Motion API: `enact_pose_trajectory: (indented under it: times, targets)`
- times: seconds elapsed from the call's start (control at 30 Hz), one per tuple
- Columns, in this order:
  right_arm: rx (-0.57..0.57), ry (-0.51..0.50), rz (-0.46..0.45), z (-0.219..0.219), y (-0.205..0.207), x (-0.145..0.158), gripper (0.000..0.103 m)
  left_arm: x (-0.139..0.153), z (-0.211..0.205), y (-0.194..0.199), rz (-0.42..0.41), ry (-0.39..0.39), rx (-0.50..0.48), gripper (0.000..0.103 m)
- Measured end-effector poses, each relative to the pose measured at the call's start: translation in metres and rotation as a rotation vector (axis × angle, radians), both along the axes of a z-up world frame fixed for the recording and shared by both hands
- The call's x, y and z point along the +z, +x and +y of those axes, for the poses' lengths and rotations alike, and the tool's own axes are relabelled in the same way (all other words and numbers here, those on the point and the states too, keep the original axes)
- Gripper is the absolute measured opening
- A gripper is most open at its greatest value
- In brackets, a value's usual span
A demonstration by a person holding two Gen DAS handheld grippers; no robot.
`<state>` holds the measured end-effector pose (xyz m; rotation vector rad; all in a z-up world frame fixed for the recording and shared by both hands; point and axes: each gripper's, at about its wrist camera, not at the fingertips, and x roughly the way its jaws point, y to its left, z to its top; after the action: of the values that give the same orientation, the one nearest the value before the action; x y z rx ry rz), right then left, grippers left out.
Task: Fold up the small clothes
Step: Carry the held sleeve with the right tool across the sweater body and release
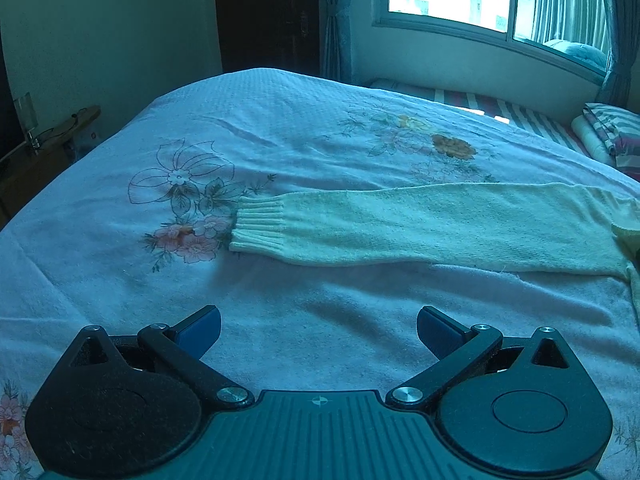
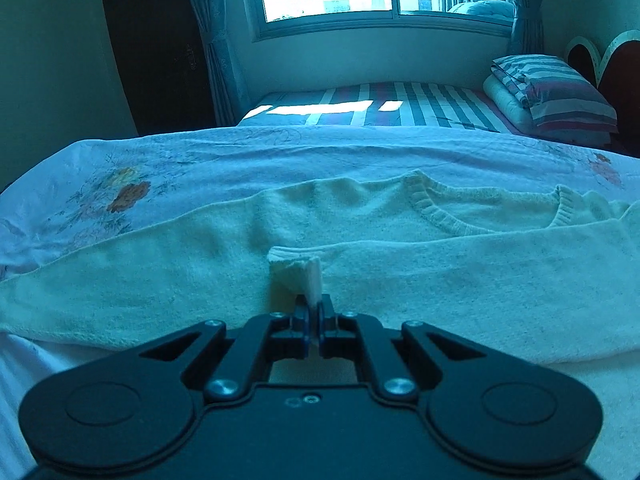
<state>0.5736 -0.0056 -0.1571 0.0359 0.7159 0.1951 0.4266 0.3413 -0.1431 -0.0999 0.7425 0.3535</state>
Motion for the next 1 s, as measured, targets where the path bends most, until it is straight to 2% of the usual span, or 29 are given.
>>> enact_pose_trajectory:
  times: [0.03, 0.07, 0.1, 0.17, 0.23, 0.33, 0.43, 0.53, 0.6, 0.7, 0.83, 0.9, 0.97, 1.0]
  targets:
    - [0.032, 0.005, 0.009, 0.007, 0.003, -0.005, 0.015, 0.0, -0.003, 0.002, -0.002, -0.004, -0.005, 0.103]
    - [0.083, -0.001, 0.026, 0.015, 0.004, -0.008, 0.028, 0.001, -0.006, 0.004, -0.004, -0.014, -0.011, 0.103]
    - [0.127, -0.026, 0.003, 0.022, -0.002, -0.007, 0.035, 0.002, -0.009, 0.007, -0.005, -0.027, -0.01, 0.103]
    - [0.203, 0.005, -0.026, 0.025, -0.014, 0.002, 0.034, 0.005, -0.014, 0.014, -0.01, -0.065, -0.012, 0.103]
    - [0.207, 0.021, -0.069, 0.017, -0.027, 0.014, 0.032, 0.008, -0.023, 0.023, -0.02, -0.094, -0.029, 0.103]
    - [0.095, 0.082, -0.091, -0.028, -0.043, 0.029, 0.027, 0.011, -0.046, 0.042, -0.014, -0.089, -0.066, 0.103]
    - [-0.104, 0.161, -0.078, -0.104, -0.056, 0.035, 0.03, 0.015, -0.077, 0.056, -0.044, -0.132, -0.147, 0.103]
    - [-0.328, 0.246, -0.066, -0.192, -0.077, 0.036, 0.028, 0.015, -0.122, 0.072, -0.068, -0.117, -0.229, 0.103]
    - [-0.424, 0.232, -0.075, -0.237, -0.084, 0.036, 0.019, 0.013, -0.153, 0.084, -0.072, -0.11, -0.269, 0.103]
    - [-0.464, 0.193, -0.084, -0.274, -0.079, 0.038, 0.01, 0.009, -0.196, 0.104, -0.077, -0.088, -0.312, 0.103]
    - [-0.423, 0.135, -0.048, -0.292, -0.055, 0.03, 0.006, 0.003, -0.245, 0.128, -0.068, -0.024, -0.346, 0.103]
    - [-0.398, 0.061, 0.039, -0.293, -0.041, 0.009, 0.002, -0.009, -0.26, 0.141, -0.023, 0.019, -0.336, 0.103]
    - [-0.374, 0.035, 0.03, -0.297, -0.043, 0.011, 0.004, -0.019, -0.264, 0.148, 0.031, 0.04, -0.322, 0.103]
    - [-0.362, 0.046, 0.012, -0.3, -0.042, 0.016, 0.004, -0.016, -0.263, 0.146, 0.008, 0.03, -0.313, 0.103]
